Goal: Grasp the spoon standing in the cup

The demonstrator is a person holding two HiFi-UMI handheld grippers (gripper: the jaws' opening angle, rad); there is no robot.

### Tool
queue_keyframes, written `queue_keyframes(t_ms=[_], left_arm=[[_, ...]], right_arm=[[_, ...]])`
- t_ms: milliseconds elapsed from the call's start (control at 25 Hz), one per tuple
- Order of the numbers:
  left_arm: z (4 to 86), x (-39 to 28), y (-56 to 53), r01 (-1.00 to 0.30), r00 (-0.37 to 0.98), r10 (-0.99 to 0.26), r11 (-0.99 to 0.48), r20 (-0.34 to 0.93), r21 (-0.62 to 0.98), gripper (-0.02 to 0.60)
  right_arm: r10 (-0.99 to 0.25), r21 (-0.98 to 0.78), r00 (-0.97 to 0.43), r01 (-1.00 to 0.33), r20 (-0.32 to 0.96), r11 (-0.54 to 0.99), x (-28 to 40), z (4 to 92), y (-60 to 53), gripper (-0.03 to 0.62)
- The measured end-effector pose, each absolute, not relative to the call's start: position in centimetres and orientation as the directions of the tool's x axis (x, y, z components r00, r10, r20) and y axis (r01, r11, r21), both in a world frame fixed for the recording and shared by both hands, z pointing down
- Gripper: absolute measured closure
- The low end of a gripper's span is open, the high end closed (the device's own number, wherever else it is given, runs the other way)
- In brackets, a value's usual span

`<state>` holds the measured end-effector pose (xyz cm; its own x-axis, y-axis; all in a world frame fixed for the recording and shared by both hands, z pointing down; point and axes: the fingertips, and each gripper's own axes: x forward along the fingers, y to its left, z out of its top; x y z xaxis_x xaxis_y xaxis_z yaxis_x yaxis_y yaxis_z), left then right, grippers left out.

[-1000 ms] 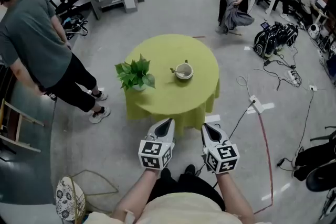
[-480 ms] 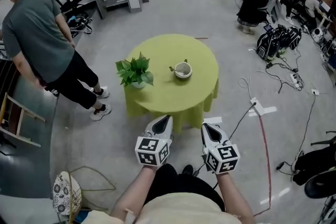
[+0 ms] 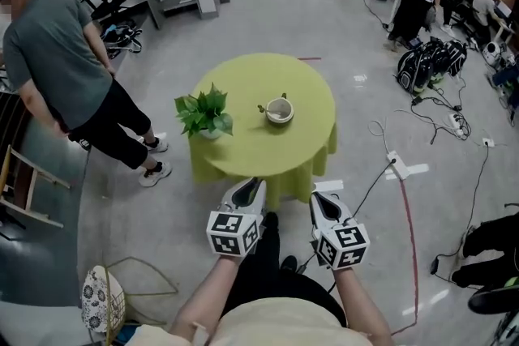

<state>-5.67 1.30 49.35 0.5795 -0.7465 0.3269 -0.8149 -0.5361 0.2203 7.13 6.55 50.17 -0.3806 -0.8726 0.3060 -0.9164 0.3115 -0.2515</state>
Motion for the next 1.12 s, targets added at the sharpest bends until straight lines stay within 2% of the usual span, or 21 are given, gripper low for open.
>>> queue_keyframes(t_ms=[800,1120], left_arm=[[51.1,-4.1,-11.5,-0.788,0.616,-0.708,-0.559,0.346,0.259,0.48],[52.9,-3.6,-16.4,-0.772,0.636,-0.669,-0.55,0.384,0.32,0.442]], right_arm=[[-0.875,-0.25,-0.347,-0.929,0.336,0.272,8.3,51.1,-5.5,0.591],[-0.876,-0.245,-0.317,-0.94,0.364,0.238,8.6,51.3,-10.0,0.592]])
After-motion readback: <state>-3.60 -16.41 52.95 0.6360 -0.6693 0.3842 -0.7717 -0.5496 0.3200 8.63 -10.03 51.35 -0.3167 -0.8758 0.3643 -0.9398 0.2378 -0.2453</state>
